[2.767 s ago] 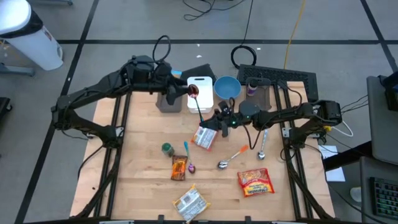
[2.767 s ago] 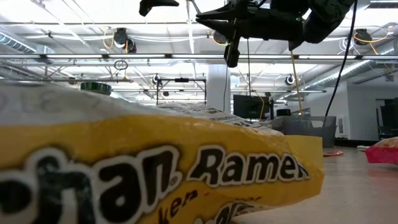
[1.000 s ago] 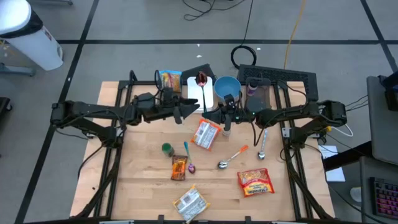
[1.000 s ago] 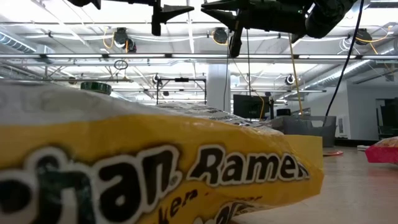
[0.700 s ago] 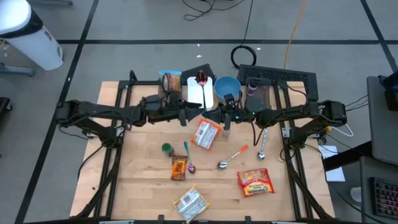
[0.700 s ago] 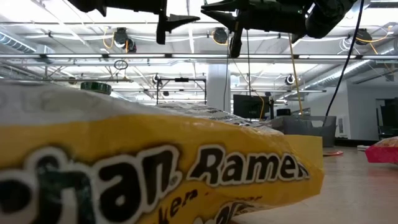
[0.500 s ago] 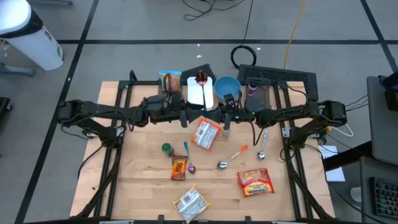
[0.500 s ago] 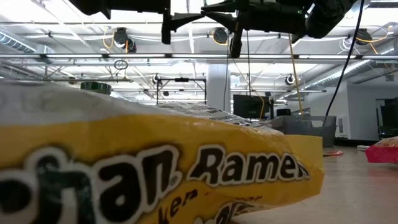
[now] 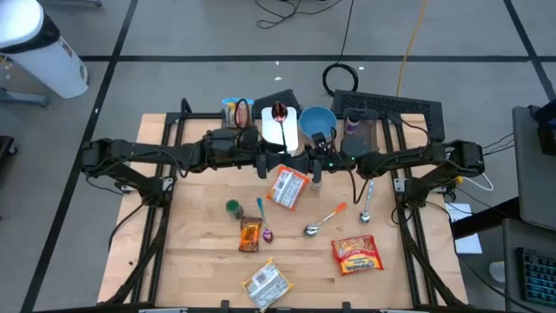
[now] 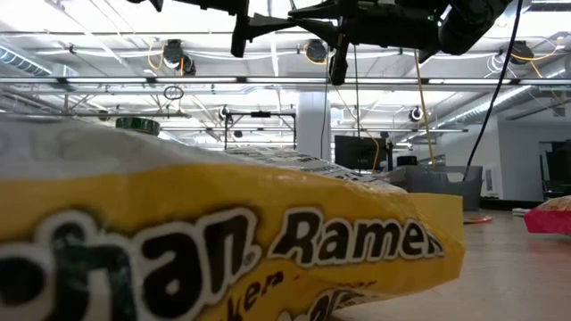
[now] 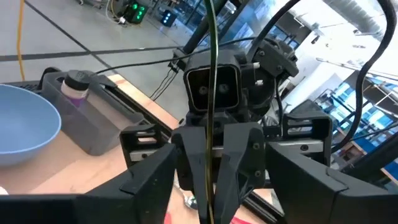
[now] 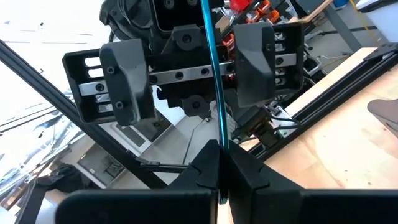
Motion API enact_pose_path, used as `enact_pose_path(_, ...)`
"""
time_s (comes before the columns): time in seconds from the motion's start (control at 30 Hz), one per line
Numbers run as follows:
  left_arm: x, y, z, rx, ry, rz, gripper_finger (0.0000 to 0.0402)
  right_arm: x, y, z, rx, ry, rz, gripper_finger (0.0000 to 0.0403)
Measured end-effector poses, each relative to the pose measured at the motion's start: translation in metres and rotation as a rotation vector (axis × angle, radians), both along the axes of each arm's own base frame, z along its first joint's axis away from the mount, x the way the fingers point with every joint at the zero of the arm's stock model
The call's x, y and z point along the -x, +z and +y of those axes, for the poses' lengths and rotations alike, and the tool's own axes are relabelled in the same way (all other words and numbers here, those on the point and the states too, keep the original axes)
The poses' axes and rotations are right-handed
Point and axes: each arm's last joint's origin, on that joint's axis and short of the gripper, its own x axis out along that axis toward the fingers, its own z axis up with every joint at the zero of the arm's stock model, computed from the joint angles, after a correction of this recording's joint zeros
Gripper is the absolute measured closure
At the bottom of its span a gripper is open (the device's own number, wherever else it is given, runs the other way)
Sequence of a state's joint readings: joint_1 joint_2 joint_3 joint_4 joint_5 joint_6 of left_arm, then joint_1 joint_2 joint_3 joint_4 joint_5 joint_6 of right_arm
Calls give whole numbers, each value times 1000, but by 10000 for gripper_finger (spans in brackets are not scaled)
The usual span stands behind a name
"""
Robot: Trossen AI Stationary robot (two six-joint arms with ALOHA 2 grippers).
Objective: Pick & Place Food Item
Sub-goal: Put the left blue spoon into the white bin
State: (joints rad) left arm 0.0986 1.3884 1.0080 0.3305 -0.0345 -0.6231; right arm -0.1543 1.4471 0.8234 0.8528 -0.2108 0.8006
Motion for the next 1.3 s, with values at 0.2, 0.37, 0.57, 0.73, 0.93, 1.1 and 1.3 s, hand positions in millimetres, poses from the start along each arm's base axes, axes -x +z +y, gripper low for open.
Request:
enact_pose_path(0.2, 0, -1, 0, 8, 1, 12, 220, 0, 0, 0, 1, 0, -1, 401)
enact_pose_path(0.37, 0, -1, 0, 7, 1, 14, 267, 0, 0, 0, 1, 0, -2, 401)
enact_pose_path(0.57, 0, -4, 0, 12, -1, 40, 299, 0, 0, 0, 1, 0, -2, 401)
enact_pose_path(0.73, 0, -4, 0, 13, -4, 45, 318, 0, 0, 1, -9, 6, -1, 401)
enact_pose_path(0.93, 0, -4, 0, 4, -8, 47, 357, -1, 0, 4, -7, 17, -1, 401)
enact_pose_path(1.1, 0, -4, -1, -4, -17, 41, 392, 0, 0, 4, -4, 18, -1, 401)
enact_pose_path(1.3, 0, -4, 0, -7, -16, 42, 387, 0, 0, 4, -5, 17, 1, 401)
